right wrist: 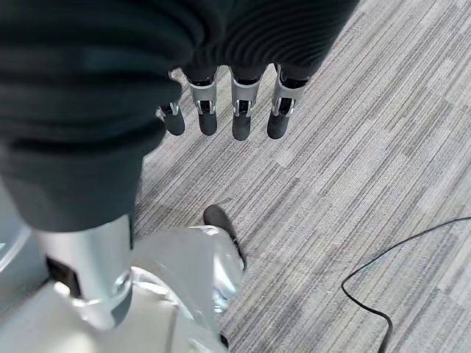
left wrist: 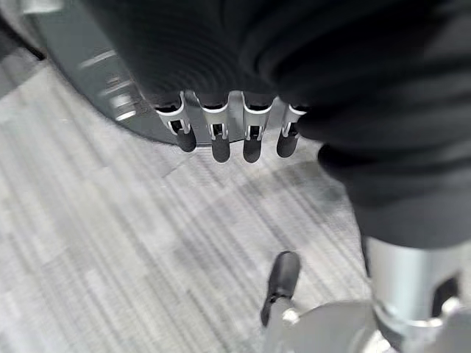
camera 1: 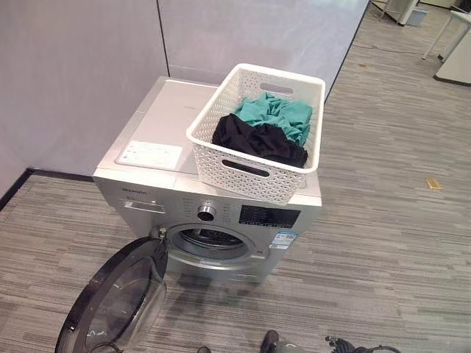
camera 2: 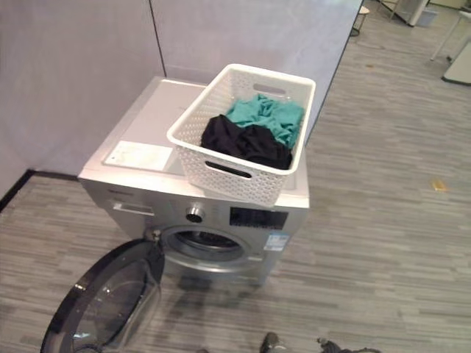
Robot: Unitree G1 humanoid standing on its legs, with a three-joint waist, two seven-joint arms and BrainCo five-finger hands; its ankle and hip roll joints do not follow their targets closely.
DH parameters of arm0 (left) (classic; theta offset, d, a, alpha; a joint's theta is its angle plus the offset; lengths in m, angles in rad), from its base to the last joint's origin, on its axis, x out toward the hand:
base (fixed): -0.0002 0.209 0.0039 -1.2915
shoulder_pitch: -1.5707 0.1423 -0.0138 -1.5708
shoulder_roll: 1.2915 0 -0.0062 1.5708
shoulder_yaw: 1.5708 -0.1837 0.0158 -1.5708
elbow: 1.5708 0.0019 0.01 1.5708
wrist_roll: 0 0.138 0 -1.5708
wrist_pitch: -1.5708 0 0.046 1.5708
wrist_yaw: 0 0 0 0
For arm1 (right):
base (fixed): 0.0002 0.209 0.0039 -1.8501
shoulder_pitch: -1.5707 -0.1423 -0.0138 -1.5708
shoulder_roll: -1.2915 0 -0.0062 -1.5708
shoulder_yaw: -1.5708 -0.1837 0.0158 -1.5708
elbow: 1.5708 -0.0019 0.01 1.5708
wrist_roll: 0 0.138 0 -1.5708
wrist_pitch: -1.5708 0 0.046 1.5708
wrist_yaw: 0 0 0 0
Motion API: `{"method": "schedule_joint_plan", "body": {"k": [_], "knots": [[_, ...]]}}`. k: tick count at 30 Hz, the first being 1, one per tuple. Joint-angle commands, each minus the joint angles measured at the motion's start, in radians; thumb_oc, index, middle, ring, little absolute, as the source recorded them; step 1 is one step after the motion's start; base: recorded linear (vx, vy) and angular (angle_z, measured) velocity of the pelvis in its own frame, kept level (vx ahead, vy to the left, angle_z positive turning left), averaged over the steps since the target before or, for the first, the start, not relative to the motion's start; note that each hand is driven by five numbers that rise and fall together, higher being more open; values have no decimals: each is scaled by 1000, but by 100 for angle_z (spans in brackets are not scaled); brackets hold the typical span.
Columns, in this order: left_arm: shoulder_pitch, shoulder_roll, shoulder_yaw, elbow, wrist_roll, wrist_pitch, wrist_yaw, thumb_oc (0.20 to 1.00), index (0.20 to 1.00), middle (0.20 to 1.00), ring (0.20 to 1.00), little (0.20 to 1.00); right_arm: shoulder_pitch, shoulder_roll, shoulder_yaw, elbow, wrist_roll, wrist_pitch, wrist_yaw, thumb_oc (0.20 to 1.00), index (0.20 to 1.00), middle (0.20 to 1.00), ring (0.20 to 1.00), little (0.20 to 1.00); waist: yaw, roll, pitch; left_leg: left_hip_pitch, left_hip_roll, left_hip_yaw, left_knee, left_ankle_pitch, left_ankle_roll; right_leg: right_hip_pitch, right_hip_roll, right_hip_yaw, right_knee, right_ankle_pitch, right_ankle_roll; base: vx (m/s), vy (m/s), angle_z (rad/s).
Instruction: Grab the laundry basket,head to the washer,open it,put in the laundry and shut it.
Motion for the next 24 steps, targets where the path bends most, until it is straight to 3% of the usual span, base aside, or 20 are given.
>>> {"method": "schedule_joint_plan", "body": {"k": [1,6,9,10,11,13,16,18,20,23,24], "knots": [[-41,14,14,18,27,-7,14,1000,1000,1000,1000,1000,-26,-13,29,59,5,-16,-17,1000,1000,1000,1000,1000,-11,-25,20,-71,-19,-67,56,5,-87,157,34,19,-292,136,-12,60,-107,41],[-50,-5,-2,3,22,-15,19,1000,1000,1000,1000,1000,-8,-23,24,86,-7,-13,-19,1000,1000,1000,1000,1000,-9,-19,7,-94,7,-52,186,-43,-105,190,38,35,-328,126,-28,80,-130,9],[-65,-14,-24,-14,29,-19,20,1000,1000,1000,1000,1000,-4,-44,9,104,-1,-10,-25,1000,1000,1000,1000,1000,-7,-25,23,-149,56,-71,364,-55,-139,221,37,46,-334,109,-51,33,-99,5],[-66,-15,-24,-14,29,-19,20,1000,1000,1000,1000,1000,-4,-44,9,104,-1,-10,-25,1000,1000,1000,1000,1000,-7,-24,24,-150,58,-71,368,-57,-140,222,39,46,-336,109,-52,30,-39,14],[-76,-20,-37,-19,26,-21,20,1000,1000,1000,1000,1000,0,-51,-1,115,0,-6,-28,1000,1000,1000,1000,1000,-19,-24,22,-171,99,-36,345,-17,-158,236,30,38,-352,109,-49,0,0,0],[-80,-23,-45,-23,28,-21,17,1000,1000,1000,1000,1000,3,-54,-8,118,0,-7,-30,1000,1000,1000,1000,1000,-25,-22,19,-167,112,-11,313,-14,-160,239,24,31,-355,107,-45,21,62,3],[-98,-21,-57,-15,38,-17,26,1000,1000,1000,1000,1000,6,-62,-15,113,8,-8,-39,1000,1000,1000,1000,1000,-23,-16,5,-200,124,-71,190,56,-161,243,15,42,-352,95,-43,78,137,10],[-102,-22,-71,-7,45,-15,24,1000,1000,1000,1000,1000,9,-62,-20,110,15,-8,-39,1000,1000,1000,1000,1000,-41,-9,5,-215,178,-18,157,129,-181,252,1,29,-343,85,-47,89,163,9],[-98,-20,-74,-2,45,-16,20,1000,1000,1000,1000,1000,0,-61,-8,110,8,-7,-33,1000,1000,1000,1000,1000,-24,-11,8,-202,157,-94,185,92,-174,255,-6,55,-321,75,-46,75,125,14],[-94,-19,-69,4,41,-19,20,1000,1000,1000,1000,1000,0,-52,-12,118,2,-5,-27,1000,1000,1000,1000,1000,-31,-1,-8,-171,131,-91,157,87,-153,255,-35,62,-314,102,-31,62,212,-48],[-93,-20,-70,5,41,-19,20,1000,1000,1000,1000,1000,1,-52,-12,119,2,-5,-27,1000,1000,1000,1000,1000,-31,0,-11,-161,129,-104,155,68,-163,264,-34,71,-312,88,-22,57,356,-13]]}}
